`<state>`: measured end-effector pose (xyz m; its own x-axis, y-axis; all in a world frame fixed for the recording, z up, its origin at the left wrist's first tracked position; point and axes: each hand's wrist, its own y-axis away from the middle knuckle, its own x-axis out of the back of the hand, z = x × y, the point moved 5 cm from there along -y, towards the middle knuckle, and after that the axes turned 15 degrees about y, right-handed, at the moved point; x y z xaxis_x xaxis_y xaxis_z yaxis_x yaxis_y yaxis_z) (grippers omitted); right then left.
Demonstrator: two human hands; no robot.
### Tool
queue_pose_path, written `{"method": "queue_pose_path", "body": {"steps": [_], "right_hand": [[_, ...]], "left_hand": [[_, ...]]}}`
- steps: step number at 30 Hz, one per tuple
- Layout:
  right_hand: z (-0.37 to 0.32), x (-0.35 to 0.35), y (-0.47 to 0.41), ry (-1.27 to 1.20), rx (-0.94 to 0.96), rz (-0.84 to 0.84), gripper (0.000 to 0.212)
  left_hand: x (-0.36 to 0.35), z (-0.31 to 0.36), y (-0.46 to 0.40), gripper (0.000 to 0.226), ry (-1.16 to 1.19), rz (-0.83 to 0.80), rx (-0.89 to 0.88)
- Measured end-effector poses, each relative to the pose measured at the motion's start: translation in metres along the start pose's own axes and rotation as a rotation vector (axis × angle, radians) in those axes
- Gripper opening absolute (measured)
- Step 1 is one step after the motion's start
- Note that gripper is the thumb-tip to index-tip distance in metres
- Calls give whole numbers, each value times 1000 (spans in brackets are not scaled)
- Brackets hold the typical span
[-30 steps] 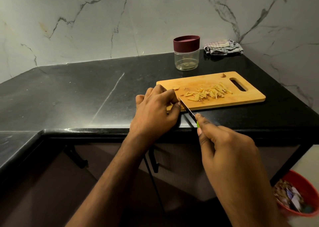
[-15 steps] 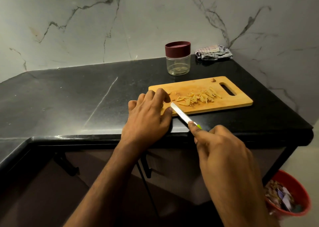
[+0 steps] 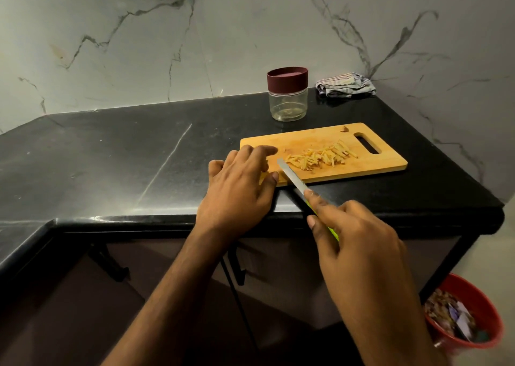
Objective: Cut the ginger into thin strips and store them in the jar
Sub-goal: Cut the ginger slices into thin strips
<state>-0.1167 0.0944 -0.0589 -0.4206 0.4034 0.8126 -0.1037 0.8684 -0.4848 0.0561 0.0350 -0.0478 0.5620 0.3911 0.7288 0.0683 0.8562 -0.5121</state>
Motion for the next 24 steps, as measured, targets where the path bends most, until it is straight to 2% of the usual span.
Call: {"method": "queue_pose_path", "body": {"steps": [3,7,12,20,24], "right_hand": [[-4,6,1,-59,37,47,39],[-10,3,4,-88,67,27,39],[-11,5,5,-79,68,41,39],[-10,8,10,-85,75,38,41],[-14,0,-3,-48,60,32,37]], "left_hand": [[3,-4,1,17,65,73,28],[5,-2,1,4,54,56,50],[6,0,0,13,68,23,76],[4,-2,-2,11,63,4,76],[4,-3,-5,15,135,-13,90]]}}
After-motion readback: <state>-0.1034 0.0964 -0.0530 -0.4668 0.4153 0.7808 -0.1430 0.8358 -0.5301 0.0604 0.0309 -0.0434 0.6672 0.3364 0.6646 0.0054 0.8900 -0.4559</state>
